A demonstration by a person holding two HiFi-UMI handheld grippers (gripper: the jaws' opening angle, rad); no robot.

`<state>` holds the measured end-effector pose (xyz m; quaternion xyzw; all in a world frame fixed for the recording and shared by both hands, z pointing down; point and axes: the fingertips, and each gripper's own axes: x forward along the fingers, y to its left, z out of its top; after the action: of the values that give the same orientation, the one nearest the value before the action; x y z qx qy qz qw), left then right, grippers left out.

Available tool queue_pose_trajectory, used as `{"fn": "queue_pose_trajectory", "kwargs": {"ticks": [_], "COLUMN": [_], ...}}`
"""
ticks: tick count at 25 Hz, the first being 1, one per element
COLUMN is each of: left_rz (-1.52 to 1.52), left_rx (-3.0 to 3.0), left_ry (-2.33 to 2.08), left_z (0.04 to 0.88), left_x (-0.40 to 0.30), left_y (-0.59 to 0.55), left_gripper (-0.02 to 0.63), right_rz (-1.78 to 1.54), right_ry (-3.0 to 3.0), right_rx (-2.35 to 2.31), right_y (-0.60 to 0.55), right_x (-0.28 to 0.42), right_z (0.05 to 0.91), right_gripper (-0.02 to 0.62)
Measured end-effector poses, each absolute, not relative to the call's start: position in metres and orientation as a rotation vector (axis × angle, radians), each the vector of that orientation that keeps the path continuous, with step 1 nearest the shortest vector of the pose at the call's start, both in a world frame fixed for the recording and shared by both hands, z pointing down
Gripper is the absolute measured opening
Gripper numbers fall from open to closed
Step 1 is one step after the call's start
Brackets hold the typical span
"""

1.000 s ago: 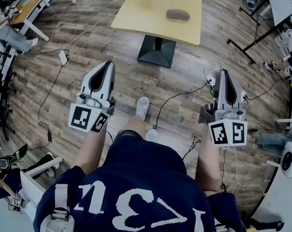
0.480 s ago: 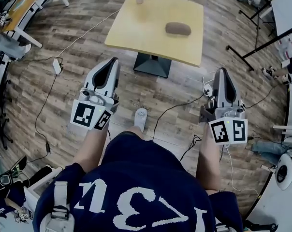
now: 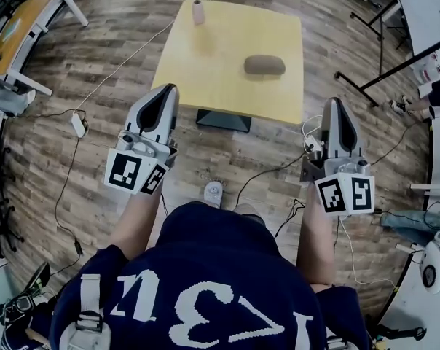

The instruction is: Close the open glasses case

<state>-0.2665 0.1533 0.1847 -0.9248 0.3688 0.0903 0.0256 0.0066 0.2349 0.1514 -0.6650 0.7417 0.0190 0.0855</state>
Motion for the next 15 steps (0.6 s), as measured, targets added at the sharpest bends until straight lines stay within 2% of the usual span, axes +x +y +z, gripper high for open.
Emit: {"fn": "queue_pose_trajectory", "kwargs": {"ticks": [15], "left_rz": [0.212], "left_rx": [-2.883], "left_ry": [1.205], "left_z": [0.215], "left_x": [-0.234], "left_y": [0.092], "left_gripper": [0.013], "right_rz": [-0.014], "right_ry": [2.21], "right_rx": [-1.962], "right_y": [0.165], "right_x": [0.049], "right_z": [0.179], "right_gripper": [0.028]}}
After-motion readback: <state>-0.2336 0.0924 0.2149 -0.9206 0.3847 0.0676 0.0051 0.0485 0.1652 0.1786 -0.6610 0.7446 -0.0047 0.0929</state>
